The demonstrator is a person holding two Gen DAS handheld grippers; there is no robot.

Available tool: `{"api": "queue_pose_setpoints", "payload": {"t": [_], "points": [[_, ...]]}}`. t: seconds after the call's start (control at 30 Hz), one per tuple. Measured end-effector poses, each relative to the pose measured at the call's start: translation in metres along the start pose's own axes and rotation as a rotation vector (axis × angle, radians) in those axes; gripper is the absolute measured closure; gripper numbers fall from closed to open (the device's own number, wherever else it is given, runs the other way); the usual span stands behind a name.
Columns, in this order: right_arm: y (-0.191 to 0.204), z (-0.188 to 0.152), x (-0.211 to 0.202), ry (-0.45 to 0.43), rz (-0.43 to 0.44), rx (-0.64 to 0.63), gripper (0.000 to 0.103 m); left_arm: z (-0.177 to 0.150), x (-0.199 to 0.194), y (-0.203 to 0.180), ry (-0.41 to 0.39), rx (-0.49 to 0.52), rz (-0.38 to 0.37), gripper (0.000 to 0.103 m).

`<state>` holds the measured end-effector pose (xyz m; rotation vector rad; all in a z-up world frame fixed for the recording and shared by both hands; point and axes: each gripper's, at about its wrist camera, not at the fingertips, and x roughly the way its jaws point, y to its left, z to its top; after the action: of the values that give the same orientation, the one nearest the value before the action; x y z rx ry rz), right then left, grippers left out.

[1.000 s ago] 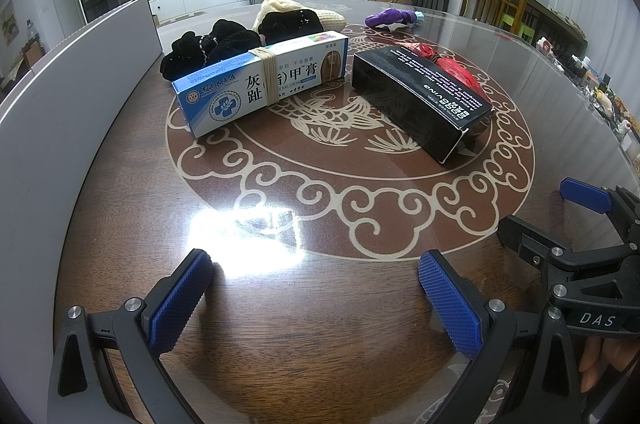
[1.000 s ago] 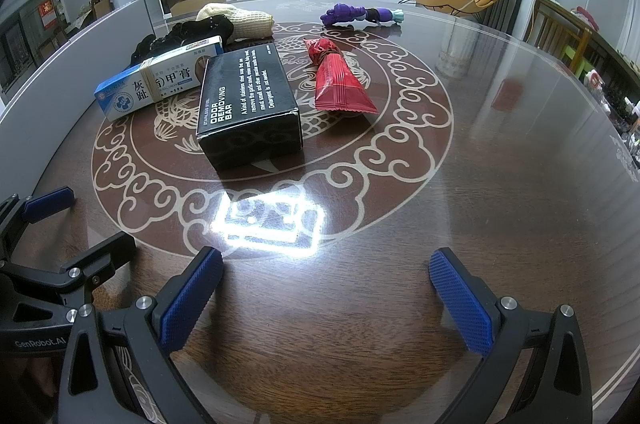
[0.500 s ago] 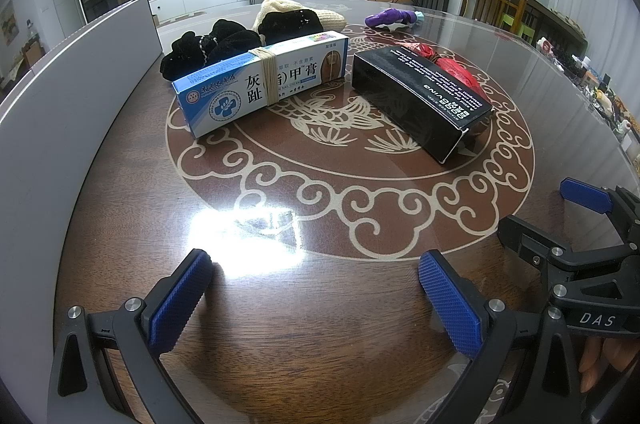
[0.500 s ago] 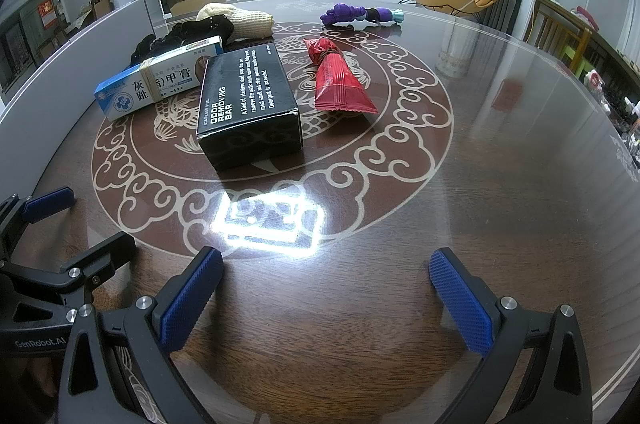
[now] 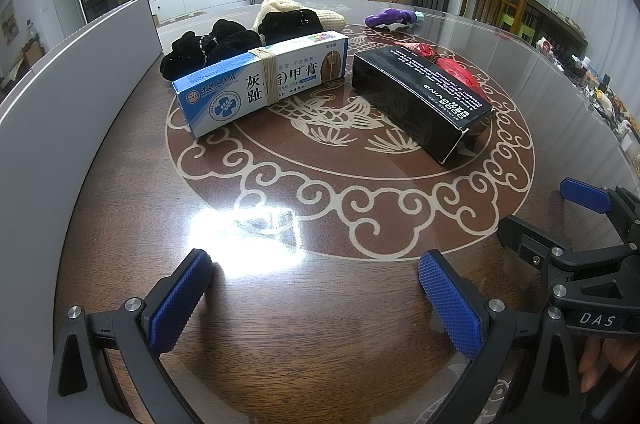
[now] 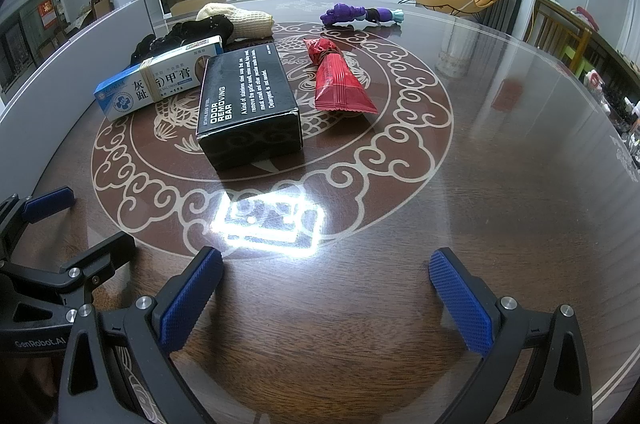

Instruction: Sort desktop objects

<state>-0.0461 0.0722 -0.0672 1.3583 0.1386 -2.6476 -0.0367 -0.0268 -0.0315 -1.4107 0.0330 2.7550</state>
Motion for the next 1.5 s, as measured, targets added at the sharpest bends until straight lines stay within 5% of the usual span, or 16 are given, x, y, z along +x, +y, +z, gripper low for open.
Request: {"api": "queue_pose_setpoints", "payload": {"t": [1.4, 1.5], "points": [[-0.001, 0.000, -0.002, 0.002, 0.001, -0.003, 0.000, -0.023, -0.018, 0.018, -0.011, 0.006, -0.027, 0.000], [-0.006, 0.004, -0.007, 0.004, 0.048, -0.004, 0.000, -0.022, -0.016, 0.015, -0.007, 0.016, -0.008, 0.000]]}}
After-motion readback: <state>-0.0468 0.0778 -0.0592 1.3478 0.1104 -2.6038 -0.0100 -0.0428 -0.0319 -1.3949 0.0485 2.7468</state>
